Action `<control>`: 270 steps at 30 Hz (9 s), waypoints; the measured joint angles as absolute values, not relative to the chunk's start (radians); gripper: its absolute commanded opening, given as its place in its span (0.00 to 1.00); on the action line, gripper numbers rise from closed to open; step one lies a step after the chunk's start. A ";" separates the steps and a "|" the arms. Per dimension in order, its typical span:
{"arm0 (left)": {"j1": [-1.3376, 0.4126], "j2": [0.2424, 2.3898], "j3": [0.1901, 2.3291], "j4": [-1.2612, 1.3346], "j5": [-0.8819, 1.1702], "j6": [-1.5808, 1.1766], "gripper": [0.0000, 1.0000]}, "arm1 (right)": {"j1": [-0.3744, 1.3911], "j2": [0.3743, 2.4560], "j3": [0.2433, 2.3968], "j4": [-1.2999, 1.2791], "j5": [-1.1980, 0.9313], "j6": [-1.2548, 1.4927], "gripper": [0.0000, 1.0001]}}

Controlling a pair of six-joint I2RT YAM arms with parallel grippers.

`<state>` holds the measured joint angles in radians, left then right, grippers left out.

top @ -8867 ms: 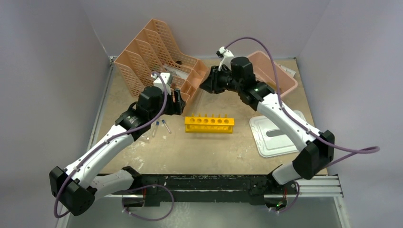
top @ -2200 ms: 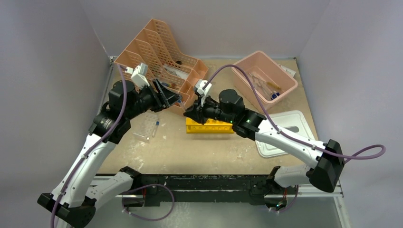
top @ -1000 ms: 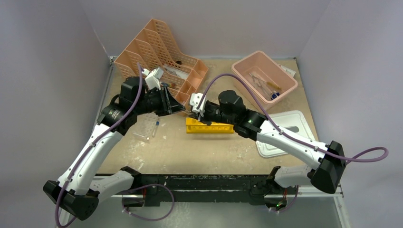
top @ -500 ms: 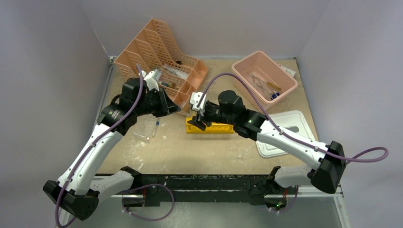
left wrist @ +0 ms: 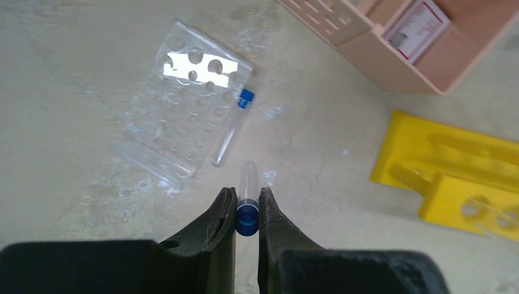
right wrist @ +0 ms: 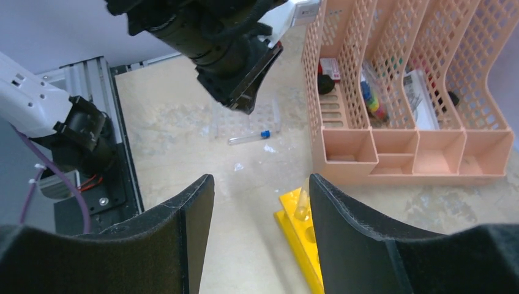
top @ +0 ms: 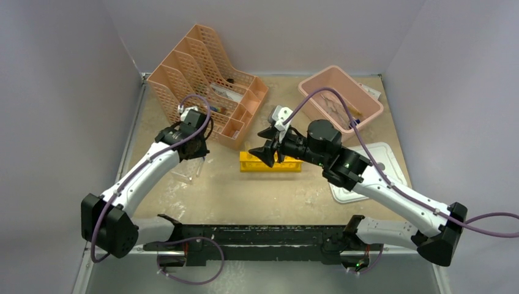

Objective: Organize the chemistry lab equipment

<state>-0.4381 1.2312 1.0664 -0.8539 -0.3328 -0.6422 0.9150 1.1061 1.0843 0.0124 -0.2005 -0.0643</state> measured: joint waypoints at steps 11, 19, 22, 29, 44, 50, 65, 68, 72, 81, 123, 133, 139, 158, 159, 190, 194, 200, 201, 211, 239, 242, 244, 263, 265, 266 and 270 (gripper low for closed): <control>-0.315 1.371 1.058 -0.730 -0.442 -0.643 0.01 | 0.915 1.017 0.952 0.006 -0.199 0.069 0.60; -0.303 1.412 1.044 -0.630 -0.415 -0.644 0.01 | 0.915 0.986 0.941 0.005 -0.191 0.093 0.59; -0.299 1.430 1.035 -0.604 -0.412 -0.645 0.01 | 0.915 0.987 0.941 0.005 -0.181 0.094 0.59; -0.294 1.459 1.026 -0.599 -0.397 -0.645 0.01 | 0.915 0.988 0.941 0.005 -0.153 0.094 0.59; -0.281 1.489 0.982 -0.535 -0.369 -0.656 0.09 | 0.915 1.018 0.941 0.005 -0.146 0.094 0.59; -0.281 1.492 0.979 -0.525 -0.372 -0.663 0.21 | 0.915 1.027 0.941 0.005 -0.138 0.094 0.59; -0.279 1.359 0.994 -0.570 -0.379 -0.695 0.56 | 0.915 1.119 1.008 -0.065 -0.058 0.158 0.60; -0.280 1.283 1.027 -0.587 -0.377 -0.694 0.56 | 0.915 1.166 1.039 -0.099 -0.016 0.184 0.55; -0.280 1.156 1.046 -0.620 -0.374 -0.692 0.56 | 0.927 1.241 1.102 -0.131 0.040 0.224 0.54; -0.279 0.934 1.174 -0.730 -0.451 -0.685 0.56 | 1.132 1.505 1.315 -0.131 0.268 0.238 0.54; -0.279 0.846 1.241 -0.908 -0.551 -0.582 0.59 | 1.222 2.362 1.808 -0.091 0.480 0.501 0.67; -0.279 0.868 1.228 -0.908 -0.546 -0.582 0.59 | 1.222 2.393 1.839 -0.090 0.568 0.495 0.54; -0.279 0.868 1.219 -0.906 -0.546 -0.582 0.59 | 1.222 2.350 1.753 -0.051 0.619 0.525 0.33; -0.279 0.877 1.204 -0.907 -0.533 -0.583 0.59 | 1.149 2.338 1.753 -0.072 0.534 0.547 0.07; -0.279 0.877 1.203 -0.907 -0.531 -0.584 0.59 | 1.148 2.338 1.752 -0.071 0.532 0.549 0.06; -0.276 0.869 1.083 -0.749 0.092 -0.673 0.75 | 1.125 1.515 1.022 0.516 0.174 0.178 0.02; -0.276 0.885 1.087 -0.681 0.242 -0.717 0.73 | 1.078 1.410 0.944 0.543 0.106 0.166 0.03; -0.276 0.923 1.087 -0.553 0.426 -0.791 0.69 | 1.036 1.309 0.906 0.546 0.043 0.143 0.03; -0.276 0.931 1.086 -0.535 0.450 -0.802 0.67 | 1.033 1.300 0.906 0.545 0.029 0.137 0.03; -0.276 0.948 1.065 -0.479 0.543 -0.847 0.40 | 1.026 1.290 0.901 0.544 -0.049 0.114 0.03; -0.275 0.920 1.098 -0.579 0.539 -0.762 0.00 | 1.017 1.289 0.875 0.551 -0.105 0.084 0.02; -0.274 0.920 1.098 -0.588 0.543 -0.745 0.00 | 1.014 1.289 0.875 0.545 -0.116 0.082 0.15; -0.274 0.920 1.098 -0.597 0.543 -0.736 0.00 | 1.014 1.289 0.875 0.537 -0.120 0.082 0.40; -0.275 0.835 0.946 -0.757 -0.248 -0.579 0.00 | 1.014 1.199 0.886 0.452 -0.060 0.146 0.63; -0.275 0.826 0.900 -0.715 -0.282 -0.587 0.00 | 1.014 1.185 0.886 0.452 -0.051 0.154 0.63; -0.275 0.825 0.884 -0.698 -0.301 -0.593 0.00 | 1.014 1.181 0.886 0.452 -0.044 0.157 0.63; -0.275 0.825 0.819 -0.617 -0.387 -0.637 0.00 | 1.014 1.175 0.885 0.451 -0.034 0.169 0.63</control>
